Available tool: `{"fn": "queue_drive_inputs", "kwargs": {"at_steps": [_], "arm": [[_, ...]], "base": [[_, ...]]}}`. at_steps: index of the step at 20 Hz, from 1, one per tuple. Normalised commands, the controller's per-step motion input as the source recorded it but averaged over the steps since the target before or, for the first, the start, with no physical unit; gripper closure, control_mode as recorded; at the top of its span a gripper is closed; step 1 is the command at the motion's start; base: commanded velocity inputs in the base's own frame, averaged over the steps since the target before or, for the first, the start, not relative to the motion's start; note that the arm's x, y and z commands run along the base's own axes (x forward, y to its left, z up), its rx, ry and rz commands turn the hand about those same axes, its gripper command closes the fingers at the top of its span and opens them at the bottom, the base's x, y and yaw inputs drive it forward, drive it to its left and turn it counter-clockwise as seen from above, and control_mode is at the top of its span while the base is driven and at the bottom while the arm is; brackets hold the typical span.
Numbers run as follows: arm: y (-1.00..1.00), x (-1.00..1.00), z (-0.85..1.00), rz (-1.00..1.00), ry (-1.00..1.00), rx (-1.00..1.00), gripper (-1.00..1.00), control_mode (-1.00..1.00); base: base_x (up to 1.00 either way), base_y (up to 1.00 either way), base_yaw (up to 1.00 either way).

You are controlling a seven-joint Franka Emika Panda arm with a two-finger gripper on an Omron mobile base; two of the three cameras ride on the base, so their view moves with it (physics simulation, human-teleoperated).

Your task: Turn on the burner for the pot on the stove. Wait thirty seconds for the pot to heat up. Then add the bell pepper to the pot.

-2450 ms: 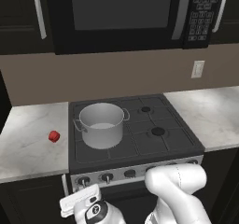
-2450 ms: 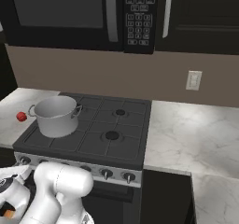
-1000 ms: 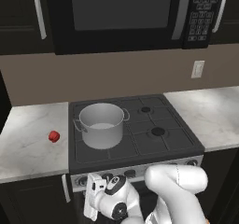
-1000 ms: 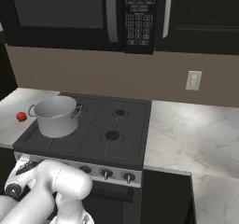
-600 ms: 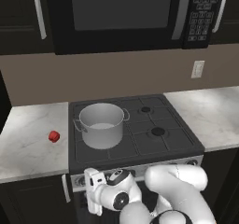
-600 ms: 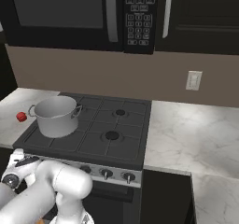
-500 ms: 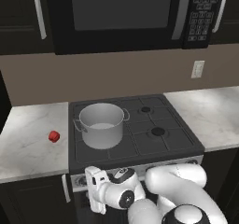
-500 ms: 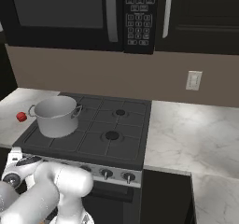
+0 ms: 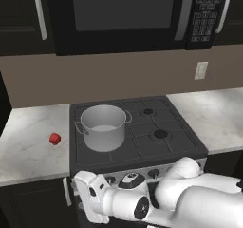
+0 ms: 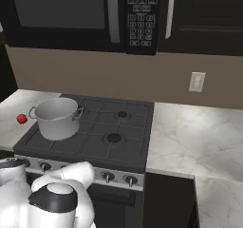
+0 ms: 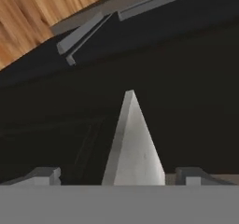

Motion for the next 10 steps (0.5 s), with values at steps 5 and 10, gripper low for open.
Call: {"fn": "queue_drive_inputs", "kwargs": {"at_steps": [5, 10], "arm": [[0.0, -0.28, 0.98, 0.15, 0.0, 0.0, -1.0, -1.0], [0.0, -0.11, 0.84, 0.08, 0.0, 0.0, -1.0, -1.0]], "base": [[0.0, 0.0, 0.0], [0.0, 0.0, 0.0]]}}
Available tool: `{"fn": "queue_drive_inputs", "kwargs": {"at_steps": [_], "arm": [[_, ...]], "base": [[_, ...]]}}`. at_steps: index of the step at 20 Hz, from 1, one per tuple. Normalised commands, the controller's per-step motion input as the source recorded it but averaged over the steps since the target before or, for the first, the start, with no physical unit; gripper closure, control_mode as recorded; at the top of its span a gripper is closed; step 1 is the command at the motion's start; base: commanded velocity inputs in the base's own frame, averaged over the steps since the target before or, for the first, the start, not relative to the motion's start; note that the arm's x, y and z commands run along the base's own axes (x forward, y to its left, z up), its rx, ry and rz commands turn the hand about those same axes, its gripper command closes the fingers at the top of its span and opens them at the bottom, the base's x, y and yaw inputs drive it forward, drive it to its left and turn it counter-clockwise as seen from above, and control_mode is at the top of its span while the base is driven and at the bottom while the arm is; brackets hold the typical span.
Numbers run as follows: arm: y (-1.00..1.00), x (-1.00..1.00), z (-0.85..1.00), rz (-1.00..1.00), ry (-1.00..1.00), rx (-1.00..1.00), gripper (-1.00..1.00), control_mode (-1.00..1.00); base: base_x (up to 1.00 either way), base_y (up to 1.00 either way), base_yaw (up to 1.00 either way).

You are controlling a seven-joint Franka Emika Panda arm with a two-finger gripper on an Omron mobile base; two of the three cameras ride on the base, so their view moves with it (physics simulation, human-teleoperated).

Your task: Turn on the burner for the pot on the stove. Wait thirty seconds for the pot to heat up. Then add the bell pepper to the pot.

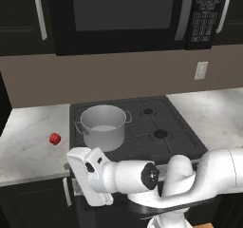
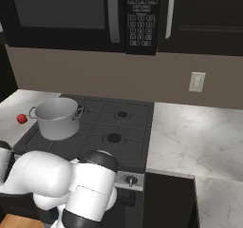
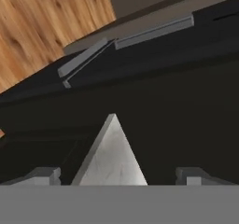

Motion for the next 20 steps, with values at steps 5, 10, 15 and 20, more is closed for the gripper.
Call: {"fn": "queue_drive_inputs", "kwargs": {"at_steps": [5, 10, 15, 20], "arm": [[-0.09, -0.02, 0.74, 0.07, 0.0, 0.0, -1.0, -1.0], [-0.15, 0.0, 0.92, 0.0, 0.06, 0.0, -1.0, -1.0], [-0.54, 0.0, 0.53, -0.12, 0.18, 0.0, -1.0, -1.0], [-0.61, 0.0, 0.06, -0.35, 0.36, 0.01, -1.0, -1.0]], "base": [[0.0, 0.0, 0.0], [0.0, 0.0, 0.0], [0.0, 0.0, 0.0], [0.0, 0.0, 0.0]]}}
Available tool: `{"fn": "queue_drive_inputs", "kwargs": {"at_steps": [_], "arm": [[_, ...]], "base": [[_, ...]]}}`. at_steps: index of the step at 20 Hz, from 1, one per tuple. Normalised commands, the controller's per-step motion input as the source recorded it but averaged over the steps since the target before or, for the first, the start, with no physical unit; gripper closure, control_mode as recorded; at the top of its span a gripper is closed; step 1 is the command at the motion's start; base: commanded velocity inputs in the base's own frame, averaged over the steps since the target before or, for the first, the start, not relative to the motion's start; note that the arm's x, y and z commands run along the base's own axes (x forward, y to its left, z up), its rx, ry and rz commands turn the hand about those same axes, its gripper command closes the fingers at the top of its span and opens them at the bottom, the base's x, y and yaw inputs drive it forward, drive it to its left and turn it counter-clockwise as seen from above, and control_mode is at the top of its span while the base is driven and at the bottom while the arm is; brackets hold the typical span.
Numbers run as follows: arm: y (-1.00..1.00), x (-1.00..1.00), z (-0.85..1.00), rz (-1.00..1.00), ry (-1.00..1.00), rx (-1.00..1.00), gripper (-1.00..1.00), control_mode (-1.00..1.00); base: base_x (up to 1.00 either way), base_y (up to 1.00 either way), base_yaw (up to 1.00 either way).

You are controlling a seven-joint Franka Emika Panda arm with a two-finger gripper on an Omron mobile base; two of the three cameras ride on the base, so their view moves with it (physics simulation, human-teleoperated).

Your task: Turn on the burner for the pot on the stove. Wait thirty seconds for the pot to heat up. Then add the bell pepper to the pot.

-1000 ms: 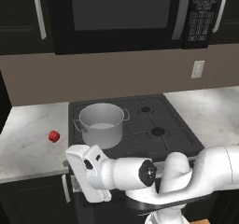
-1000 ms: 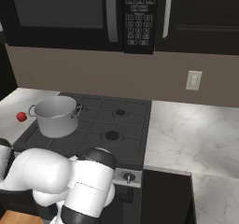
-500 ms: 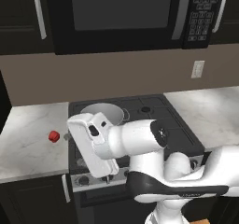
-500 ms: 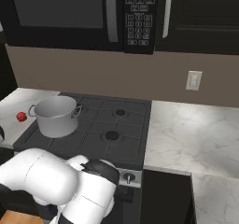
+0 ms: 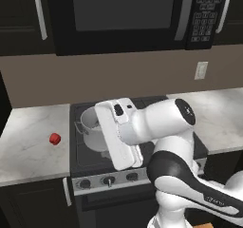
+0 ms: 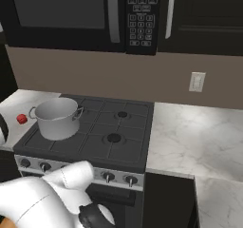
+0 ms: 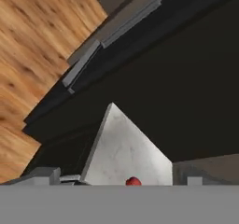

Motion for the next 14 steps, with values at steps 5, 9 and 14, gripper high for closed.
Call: {"fn": "queue_drive_inputs", "kwargs": {"at_steps": [5, 9, 14], "arm": [[-0.25, 0.0, 0.0, -0.57, 0.47, 0.12, -1.0, -1.0], [0.0, 0.01, 0.08, -0.52, 0.45, 0.16, -1.0, -1.0], [0.01, 0.13, 0.19, -0.26, 0.43, 0.06, -1.0, -1.0]], "base": [[0.0, 0.0, 0.0], [0.0, 0.0, 0.0], [0.0, 0.0, 0.0]]}}
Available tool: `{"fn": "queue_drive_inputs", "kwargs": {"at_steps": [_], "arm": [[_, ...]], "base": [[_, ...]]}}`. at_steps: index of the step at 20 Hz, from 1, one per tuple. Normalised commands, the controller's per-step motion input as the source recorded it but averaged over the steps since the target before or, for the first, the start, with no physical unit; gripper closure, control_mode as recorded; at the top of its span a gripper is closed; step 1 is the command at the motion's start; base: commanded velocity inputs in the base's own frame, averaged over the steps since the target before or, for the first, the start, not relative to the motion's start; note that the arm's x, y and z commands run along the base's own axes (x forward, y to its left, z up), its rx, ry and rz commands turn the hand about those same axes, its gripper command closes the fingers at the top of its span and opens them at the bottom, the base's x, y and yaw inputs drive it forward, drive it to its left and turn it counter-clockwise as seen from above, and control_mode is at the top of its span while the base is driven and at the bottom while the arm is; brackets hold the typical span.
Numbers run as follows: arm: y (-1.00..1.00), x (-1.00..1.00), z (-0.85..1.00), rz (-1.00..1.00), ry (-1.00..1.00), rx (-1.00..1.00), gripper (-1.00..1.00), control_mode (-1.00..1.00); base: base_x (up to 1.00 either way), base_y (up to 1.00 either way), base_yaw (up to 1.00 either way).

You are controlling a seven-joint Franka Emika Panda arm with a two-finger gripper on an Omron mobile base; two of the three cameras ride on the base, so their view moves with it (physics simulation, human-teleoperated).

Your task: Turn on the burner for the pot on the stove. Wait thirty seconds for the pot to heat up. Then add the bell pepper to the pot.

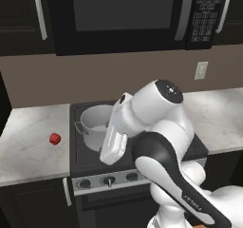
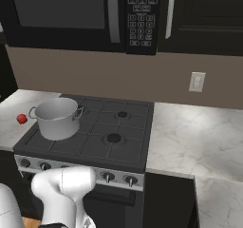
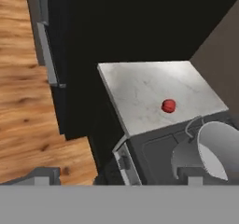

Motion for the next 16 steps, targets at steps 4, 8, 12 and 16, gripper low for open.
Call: {"fn": "queue_drive_inputs", "kwargs": {"at_steps": [4, 8, 12, 16], "arm": [[0.14, 0.28, 0.0, -0.1, 0.38, 0.0, -1.0, -1.0], [0.22, 0.3, -0.01, -0.1, 0.41, -0.05, -1.0, -1.0], [0.3, 0.15, -0.09, -0.11, 0.27, -0.05, -1.0, -1.0], [0.37, 0.0, -0.25, -0.12, 0.05, -0.13, -1.0, -1.0]], "base": [[0.0, 0.0, 0.0], [0.0, 0.0, 0.0], [0.0, 0.0, 0.0], [0.0, 0.0, 0.0]]}}
